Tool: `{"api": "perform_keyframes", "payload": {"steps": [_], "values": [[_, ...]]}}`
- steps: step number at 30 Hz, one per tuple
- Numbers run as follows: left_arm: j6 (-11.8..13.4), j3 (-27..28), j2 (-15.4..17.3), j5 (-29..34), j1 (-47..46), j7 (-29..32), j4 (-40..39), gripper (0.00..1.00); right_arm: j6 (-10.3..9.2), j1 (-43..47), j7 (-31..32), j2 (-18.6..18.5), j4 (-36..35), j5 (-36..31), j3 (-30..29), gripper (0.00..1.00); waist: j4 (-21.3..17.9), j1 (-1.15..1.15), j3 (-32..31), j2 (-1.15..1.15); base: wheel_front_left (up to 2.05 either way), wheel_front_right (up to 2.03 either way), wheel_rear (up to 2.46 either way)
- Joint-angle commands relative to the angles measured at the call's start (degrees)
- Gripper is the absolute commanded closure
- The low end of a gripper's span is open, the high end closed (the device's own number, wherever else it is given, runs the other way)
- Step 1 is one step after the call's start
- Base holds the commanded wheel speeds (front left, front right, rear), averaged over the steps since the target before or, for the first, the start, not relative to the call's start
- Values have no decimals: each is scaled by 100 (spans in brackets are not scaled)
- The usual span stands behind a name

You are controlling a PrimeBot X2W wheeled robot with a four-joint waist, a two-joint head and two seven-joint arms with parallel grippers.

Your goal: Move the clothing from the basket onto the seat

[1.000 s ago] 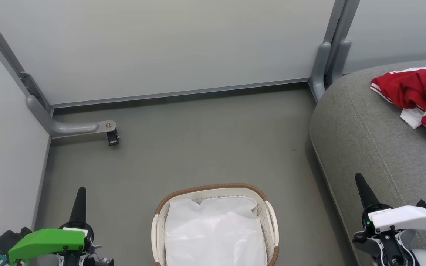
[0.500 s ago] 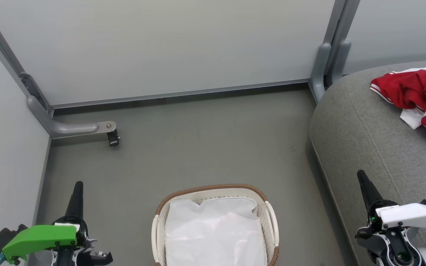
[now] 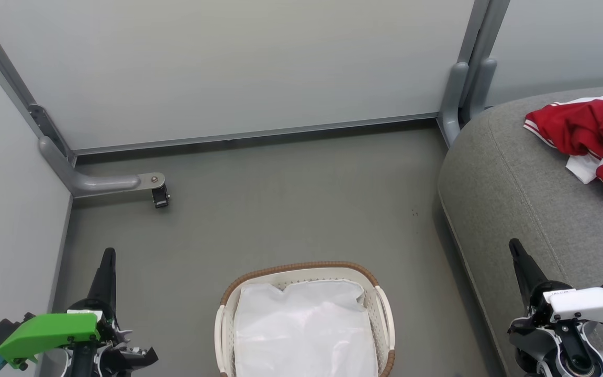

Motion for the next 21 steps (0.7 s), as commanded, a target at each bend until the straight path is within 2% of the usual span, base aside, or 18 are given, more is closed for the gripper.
{"api": "perform_keyframes", "payload": {"steps": [1, 10, 21], "values": [[-40, 45, -1, -97, -92, 44, -26, 100, -3, -85, 49, -4, -35, 124, -29, 100, 0, 0, -2, 0, 0, 0, 0], [-59, 86, -5, -379, -143, 132, -26, 100, -2, -94, 139, 3, -37, 424, -92, 100, 1, 0, -11, 0, 0, 0, 0], [-58, 81, -4, -368, -132, 127, -23, 100, -2, -86, 151, 16, -32, 381, -111, 100, 1, 0, -11, 0, 0, 0, 0]]}}
